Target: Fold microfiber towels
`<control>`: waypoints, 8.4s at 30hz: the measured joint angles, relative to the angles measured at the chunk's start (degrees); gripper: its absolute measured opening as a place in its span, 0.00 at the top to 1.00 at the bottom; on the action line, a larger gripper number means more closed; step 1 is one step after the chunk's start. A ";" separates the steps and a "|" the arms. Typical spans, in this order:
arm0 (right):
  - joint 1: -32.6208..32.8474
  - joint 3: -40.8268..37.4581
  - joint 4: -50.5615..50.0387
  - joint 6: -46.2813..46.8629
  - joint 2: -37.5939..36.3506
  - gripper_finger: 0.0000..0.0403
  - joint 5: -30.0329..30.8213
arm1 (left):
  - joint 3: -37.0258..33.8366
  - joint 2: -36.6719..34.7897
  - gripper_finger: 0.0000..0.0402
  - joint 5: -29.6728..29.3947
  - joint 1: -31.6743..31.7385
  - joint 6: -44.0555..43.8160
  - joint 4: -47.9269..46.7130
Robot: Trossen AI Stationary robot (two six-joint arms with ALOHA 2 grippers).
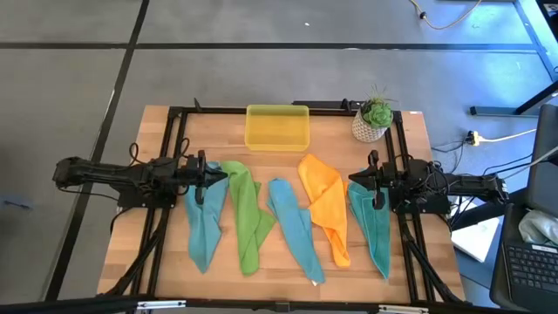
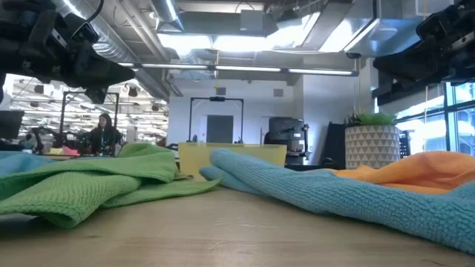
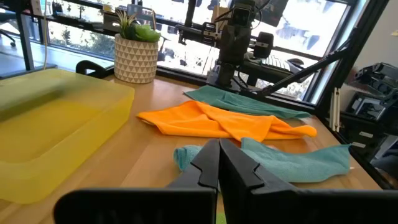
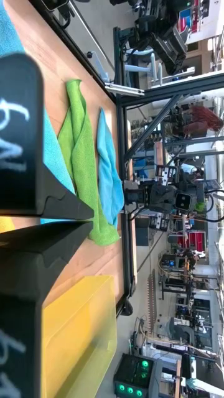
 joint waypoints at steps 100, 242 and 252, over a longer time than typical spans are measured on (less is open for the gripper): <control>9.48 97.73 -8.10 -12.10 129.02 0.49 -3.36 | 54.75 59.91 0.68 -25.57 -54.05 -70.59 -80.84; 19.61 47.81 -34.54 22.24 85.82 0.49 21.86 | 57.02 85.00 0.99 2.28 -1.47 13.52 -18.83; 18.95 47.81 -29.70 18.07 85.82 0.49 26.41 | 57.02 79.93 0.99 1.41 -8.79 6.36 -21.10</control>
